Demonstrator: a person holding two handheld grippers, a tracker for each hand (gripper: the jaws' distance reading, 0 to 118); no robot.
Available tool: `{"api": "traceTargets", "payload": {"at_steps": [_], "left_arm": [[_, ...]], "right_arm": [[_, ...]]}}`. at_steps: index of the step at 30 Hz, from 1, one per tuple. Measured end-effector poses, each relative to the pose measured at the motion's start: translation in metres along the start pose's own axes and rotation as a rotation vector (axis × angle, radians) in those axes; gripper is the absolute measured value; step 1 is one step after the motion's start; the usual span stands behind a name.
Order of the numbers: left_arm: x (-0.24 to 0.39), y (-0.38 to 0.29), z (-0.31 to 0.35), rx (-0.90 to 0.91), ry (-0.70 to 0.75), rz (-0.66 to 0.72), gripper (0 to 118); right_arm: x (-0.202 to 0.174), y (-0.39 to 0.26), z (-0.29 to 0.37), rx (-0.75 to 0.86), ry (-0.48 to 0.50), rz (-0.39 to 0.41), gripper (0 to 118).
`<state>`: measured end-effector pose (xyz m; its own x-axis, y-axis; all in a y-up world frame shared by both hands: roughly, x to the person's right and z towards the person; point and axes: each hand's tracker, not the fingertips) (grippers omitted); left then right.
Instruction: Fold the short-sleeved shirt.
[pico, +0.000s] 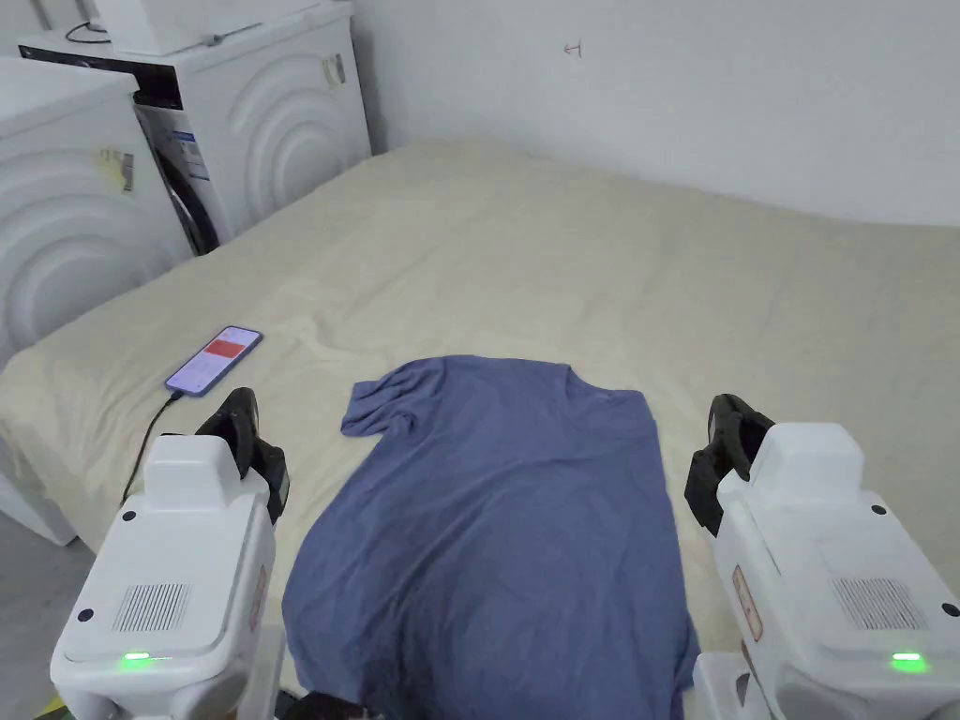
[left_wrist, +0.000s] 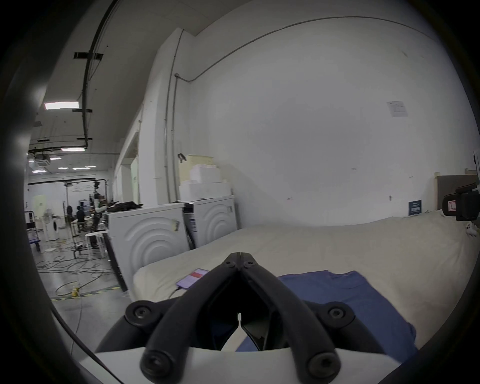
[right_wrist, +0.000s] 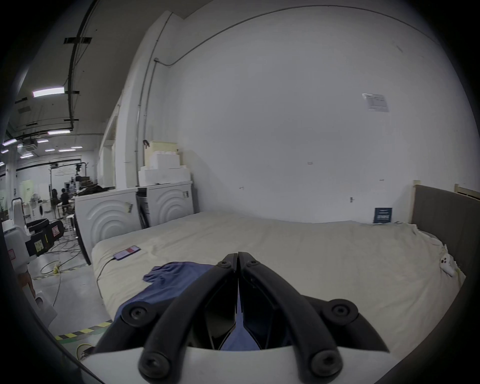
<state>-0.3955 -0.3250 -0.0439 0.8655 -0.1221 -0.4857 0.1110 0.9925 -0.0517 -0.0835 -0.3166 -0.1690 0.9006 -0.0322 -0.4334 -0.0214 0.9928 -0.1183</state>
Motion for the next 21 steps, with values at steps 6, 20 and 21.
{"api": "traceTargets", "payload": {"at_steps": [6, 20, 21], "left_arm": [[-0.023, -0.004, 0.006, -0.017, 0.053, 0.010, 0], [0.022, -0.002, -0.034, -0.143, -0.117, 0.011, 0], [0.030, -0.001, -0.044, -0.174, -0.141, 0.008, 0]], "right_arm": [[-0.012, -0.001, -0.003, -0.003, 0.038, 0.005, 0], [0.017, 0.000, 0.001, -0.017, -0.032, -0.007, 0], [0.021, -0.001, 0.001, -0.018, -0.039, -0.007, 0]]}}
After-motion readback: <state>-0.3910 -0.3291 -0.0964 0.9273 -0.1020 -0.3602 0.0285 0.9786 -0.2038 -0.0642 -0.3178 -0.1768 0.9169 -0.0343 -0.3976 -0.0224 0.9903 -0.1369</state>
